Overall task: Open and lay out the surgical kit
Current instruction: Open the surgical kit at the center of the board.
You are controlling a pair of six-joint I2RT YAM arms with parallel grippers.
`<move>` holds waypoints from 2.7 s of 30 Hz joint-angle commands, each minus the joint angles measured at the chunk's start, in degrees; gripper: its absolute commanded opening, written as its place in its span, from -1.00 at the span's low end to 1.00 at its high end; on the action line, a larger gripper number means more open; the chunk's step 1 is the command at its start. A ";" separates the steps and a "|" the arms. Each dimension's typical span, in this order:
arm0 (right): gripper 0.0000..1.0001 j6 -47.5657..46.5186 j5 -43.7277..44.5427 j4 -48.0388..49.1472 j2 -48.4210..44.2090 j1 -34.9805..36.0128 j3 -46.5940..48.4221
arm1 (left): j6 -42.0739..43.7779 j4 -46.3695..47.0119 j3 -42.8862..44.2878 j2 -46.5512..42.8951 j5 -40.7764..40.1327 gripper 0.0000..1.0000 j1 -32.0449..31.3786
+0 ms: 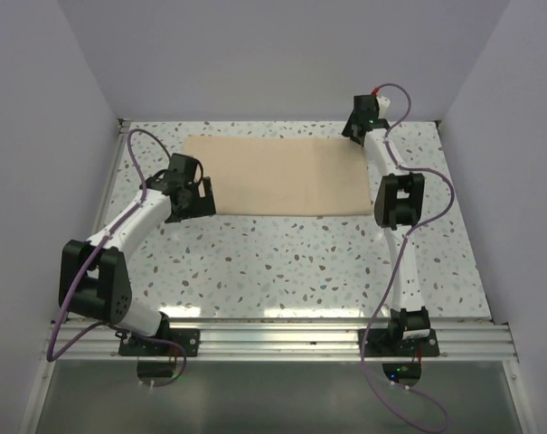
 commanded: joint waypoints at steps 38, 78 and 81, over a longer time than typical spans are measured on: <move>-1.00 -1.33 -1.33 -2.03 2.48 0.99 -1.90 | 2.04 -0.21 0.58 -0.37 -0.32 0.86 -0.02; -1.00 -0.02 -25.51 -29.42 -103.50 19.09 -93.57 | -3.40 -5.58 35.74 2.18 -4.80 0.99 0.07; -1.00 2.62 -23.23 -36.01 -108.08 19.18 -92.87 | -4.37 -5.57 35.91 2.00 -4.01 0.99 -0.02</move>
